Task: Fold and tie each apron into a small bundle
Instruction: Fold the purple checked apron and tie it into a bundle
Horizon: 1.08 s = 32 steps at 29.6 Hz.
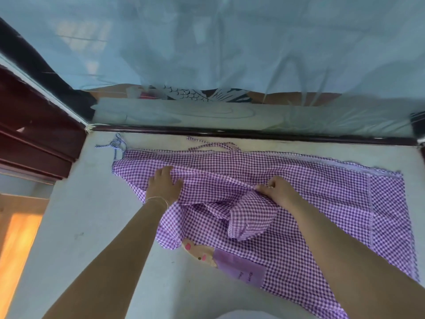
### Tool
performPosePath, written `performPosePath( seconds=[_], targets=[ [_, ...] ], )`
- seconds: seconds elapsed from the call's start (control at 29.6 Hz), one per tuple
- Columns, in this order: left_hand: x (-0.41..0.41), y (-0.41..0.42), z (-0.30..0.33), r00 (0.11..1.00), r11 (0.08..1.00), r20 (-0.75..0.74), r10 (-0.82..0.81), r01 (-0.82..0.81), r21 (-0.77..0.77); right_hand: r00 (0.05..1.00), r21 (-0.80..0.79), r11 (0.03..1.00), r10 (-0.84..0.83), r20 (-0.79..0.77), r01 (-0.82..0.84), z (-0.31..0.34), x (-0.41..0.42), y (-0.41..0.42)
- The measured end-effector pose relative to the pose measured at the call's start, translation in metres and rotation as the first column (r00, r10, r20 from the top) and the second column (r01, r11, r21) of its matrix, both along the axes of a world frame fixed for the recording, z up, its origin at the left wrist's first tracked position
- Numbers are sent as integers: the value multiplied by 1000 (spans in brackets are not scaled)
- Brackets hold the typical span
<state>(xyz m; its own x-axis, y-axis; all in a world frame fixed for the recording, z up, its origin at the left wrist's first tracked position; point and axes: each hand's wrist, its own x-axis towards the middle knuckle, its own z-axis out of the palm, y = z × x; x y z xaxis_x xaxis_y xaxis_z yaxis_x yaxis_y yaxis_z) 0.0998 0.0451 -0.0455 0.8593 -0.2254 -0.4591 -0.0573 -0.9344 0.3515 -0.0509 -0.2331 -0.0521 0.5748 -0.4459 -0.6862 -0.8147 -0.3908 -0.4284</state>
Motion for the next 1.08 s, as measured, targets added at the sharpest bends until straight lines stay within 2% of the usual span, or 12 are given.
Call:
performPosePath(
  seconds=[0.17, 0.24, 0.3, 0.37, 0.47, 0.54, 0.61, 0.71, 0.81, 0.91, 1.01, 1.08],
  targets=[
    [20, -6, -27, 916, 890, 58, -397, 369, 267, 954, 266, 944, 245, -175, -194, -2, 8, -27],
    [30, -14, -28, 883, 830, 12, -470, 437, 346, 924, 270, 929, 316, -217, -255, -3, 16, -37],
    [40, -20, -28, 879, 799, -18, -476, 441, 408, 932, 139, 945, 317, -174, -295, -3, 27, -42],
    [44, -22, -29, 895, 813, 29, -445, 390, 432, 944, -113, 938, 317, -96, -326, -3, 38, -43],
    [40, -16, -35, 904, 843, 156, -397, 293, 451, 958, -520, 822, 285, 20, -234, -3, 42, -44],
    [31, -8, -39, 904, 881, 248, -347, 224, 416, 946, -706, 701, 288, 149, -103, -8, 38, -43],
    [19, -2, -41, 911, 937, 327, -251, 144, 319, 916, -776, 630, 302, 264, 16, -15, 28, -42],
    [-7, 2, -37, 913, 985, 396, -98, 32, 170, 910, -734, 676, 260, 323, 68, -18, 7, -28],
    [-41, 7, -33, 921, 992, 374, 108, -122, 15, 895, -676, 737, 309, 322, -11, -21, -23, 8],
    [-76, 10, -33, 900, 925, 219, 378, -356, -132, 795, -625, 764, 476, 375, -161, -28, -59, 57],
    [-106, 15, -34, 870, 862, 74, 488, -467, -199, 705, -563, 749, 606, 369, -349, -38, -92, 100],
    [-109, 24, -38, 810, 791, -24, 586, -579, -198, 680, -535, 714, 664, 311, -452, -46, -108, 121]
  ],
)
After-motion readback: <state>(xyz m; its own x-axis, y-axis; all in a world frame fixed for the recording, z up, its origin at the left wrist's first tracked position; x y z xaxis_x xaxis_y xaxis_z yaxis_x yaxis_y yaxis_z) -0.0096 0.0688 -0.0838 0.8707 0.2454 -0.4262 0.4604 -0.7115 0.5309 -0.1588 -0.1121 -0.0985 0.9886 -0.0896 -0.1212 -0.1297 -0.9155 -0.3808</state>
